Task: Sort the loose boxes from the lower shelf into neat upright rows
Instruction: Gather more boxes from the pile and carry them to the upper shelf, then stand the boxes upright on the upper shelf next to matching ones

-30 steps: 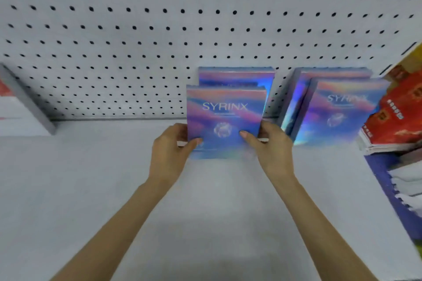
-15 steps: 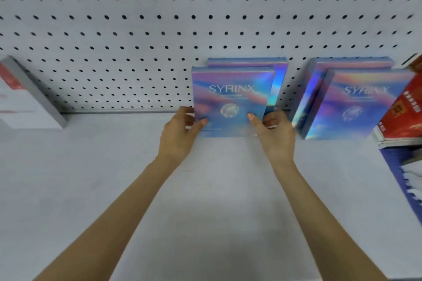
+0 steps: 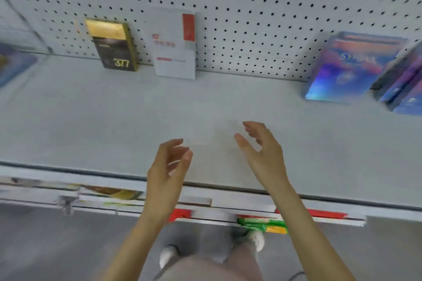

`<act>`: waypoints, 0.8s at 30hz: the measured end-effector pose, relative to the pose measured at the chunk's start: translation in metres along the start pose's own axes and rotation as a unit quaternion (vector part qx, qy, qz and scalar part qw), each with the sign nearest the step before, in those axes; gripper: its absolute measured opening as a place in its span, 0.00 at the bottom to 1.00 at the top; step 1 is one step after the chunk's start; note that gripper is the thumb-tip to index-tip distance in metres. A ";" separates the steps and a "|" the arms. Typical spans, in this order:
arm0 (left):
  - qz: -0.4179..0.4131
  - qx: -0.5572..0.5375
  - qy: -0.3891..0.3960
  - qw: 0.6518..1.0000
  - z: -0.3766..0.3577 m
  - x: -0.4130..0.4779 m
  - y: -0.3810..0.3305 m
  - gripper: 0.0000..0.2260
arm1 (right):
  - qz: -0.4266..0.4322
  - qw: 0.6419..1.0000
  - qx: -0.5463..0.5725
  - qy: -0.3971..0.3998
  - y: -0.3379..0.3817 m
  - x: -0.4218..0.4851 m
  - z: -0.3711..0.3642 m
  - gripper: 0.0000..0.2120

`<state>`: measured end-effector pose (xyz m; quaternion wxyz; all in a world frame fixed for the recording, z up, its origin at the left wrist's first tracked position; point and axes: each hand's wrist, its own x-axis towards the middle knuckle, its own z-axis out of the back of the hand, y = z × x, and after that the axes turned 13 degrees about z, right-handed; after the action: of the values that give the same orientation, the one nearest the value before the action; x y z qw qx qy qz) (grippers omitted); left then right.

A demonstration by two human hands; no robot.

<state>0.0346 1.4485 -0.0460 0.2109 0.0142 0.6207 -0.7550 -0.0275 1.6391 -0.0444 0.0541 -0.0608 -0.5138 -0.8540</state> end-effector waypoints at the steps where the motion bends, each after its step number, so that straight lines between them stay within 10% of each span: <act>1: 0.002 0.013 -0.010 1.000 0.034 -0.011 0.013 0.15 | 0.002 1.000 0.010 0.023 0.017 -0.014 -0.028 0.13; 10: 0.051 -0.016 -0.168 0.984 0.246 -0.074 0.089 0.13 | 0.132 0.953 0.015 0.273 0.156 -0.103 -0.235 0.19; 24: 0.050 -0.045 -0.315 0.947 0.472 -0.008 0.125 0.14 | 0.215 0.931 0.013 0.296 0.264 -0.042 -0.448 0.24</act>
<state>0.1975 0.9880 -0.0520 0.4339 -0.2027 0.5542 -0.6808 0.0328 1.1207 -0.0295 0.3870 0.0864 -0.4606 -0.7941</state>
